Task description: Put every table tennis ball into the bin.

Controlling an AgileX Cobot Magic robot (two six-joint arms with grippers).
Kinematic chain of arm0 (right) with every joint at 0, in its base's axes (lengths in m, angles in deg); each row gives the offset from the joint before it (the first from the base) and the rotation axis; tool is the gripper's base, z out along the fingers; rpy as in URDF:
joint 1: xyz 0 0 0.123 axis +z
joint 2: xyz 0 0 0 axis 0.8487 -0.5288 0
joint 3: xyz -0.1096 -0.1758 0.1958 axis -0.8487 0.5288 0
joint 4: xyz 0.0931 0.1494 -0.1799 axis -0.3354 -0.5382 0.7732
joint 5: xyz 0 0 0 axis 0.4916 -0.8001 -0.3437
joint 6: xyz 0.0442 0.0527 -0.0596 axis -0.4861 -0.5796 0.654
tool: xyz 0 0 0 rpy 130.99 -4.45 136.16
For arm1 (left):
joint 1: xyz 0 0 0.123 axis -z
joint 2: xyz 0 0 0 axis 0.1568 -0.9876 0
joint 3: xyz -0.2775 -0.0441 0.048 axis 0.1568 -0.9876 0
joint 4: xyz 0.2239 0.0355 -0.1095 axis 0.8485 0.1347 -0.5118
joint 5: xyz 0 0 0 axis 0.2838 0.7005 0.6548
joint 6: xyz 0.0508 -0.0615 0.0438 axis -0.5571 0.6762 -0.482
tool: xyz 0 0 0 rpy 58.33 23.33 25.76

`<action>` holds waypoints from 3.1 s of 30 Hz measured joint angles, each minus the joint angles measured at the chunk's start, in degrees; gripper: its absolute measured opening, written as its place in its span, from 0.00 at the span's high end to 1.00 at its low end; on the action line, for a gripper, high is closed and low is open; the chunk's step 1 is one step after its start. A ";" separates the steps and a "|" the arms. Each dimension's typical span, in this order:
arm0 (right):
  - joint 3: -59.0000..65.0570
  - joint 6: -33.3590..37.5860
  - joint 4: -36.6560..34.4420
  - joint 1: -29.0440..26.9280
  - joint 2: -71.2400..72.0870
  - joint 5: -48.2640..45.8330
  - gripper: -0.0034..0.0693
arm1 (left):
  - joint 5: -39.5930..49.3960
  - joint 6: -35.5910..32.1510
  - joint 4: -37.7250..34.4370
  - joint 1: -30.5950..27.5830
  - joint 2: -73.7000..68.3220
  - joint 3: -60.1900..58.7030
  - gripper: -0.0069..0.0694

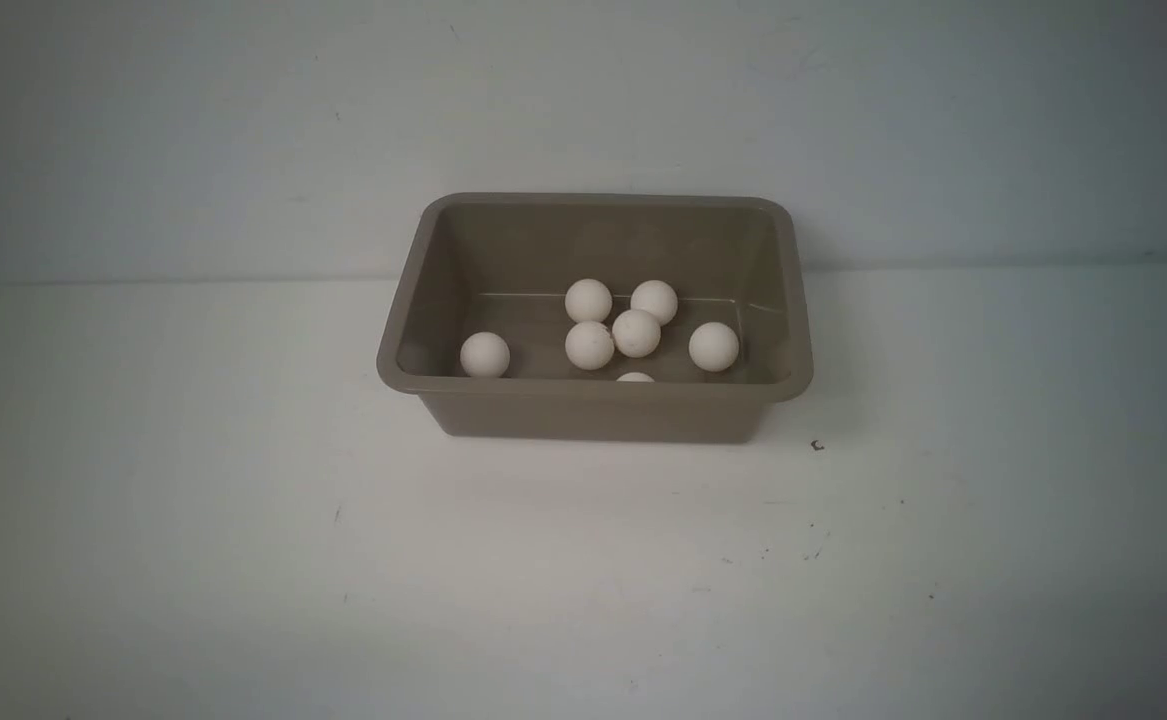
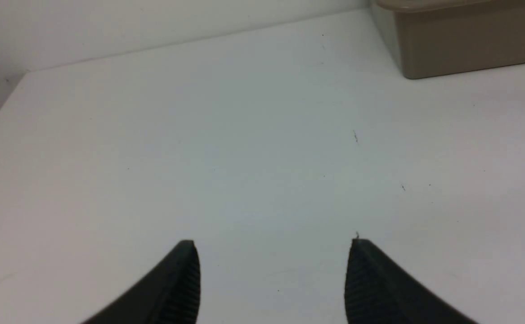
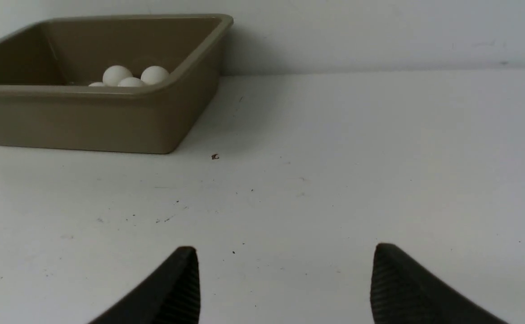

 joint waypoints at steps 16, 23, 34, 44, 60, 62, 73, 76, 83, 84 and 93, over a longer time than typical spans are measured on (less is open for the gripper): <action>0.04 2.80 -0.06 0.00 0.00 0.00 0.32 | 0.00 0.00 0.00 0.00 0.00 0.00 0.39; 0.04 2.86 -0.06 0.00 0.00 0.02 0.32 | 0.00 0.00 0.00 0.00 0.00 0.00 0.39; 0.04 2.95 -0.06 0.00 0.00 0.06 0.32 | 0.00 0.05 0.00 0.00 0.00 0.00 0.39; 0.04 2.95 -0.06 0.00 0.00 0.06 0.32 | 0.00 0.05 0.00 0.00 0.00 0.00 0.39; 0.04 2.95 -0.11 0.00 0.00 0.13 0.32 | 0.00 0.05 0.00 0.00 0.00 0.00 0.39; 0.04 2.95 -0.17 0.00 0.00 0.13 0.32 | 0.00 0.05 0.00 0.00 0.00 0.00 0.39; 0.04 2.95 -0.22 0.00 0.00 0.20 0.32 | 0.00 0.05 0.00 0.00 0.00 0.00 0.39; 0.04 2.95 -0.22 0.00 0.00 0.20 0.32 | 0.00 0.05 0.00 0.00 0.00 0.00 0.39; 0.04 2.95 -0.22 0.00 0.00 0.20 0.32 | 0.00 0.05 0.00 0.00 0.00 0.00 0.39; 0.04 2.95 -0.22 0.00 0.00 0.20 0.32 | 0.00 0.05 0.00 0.00 0.00 0.00 0.39; 0.04 2.95 -0.22 0.00 0.00 0.20 0.32 | 0.00 0.05 0.00 0.00 0.00 0.00 0.39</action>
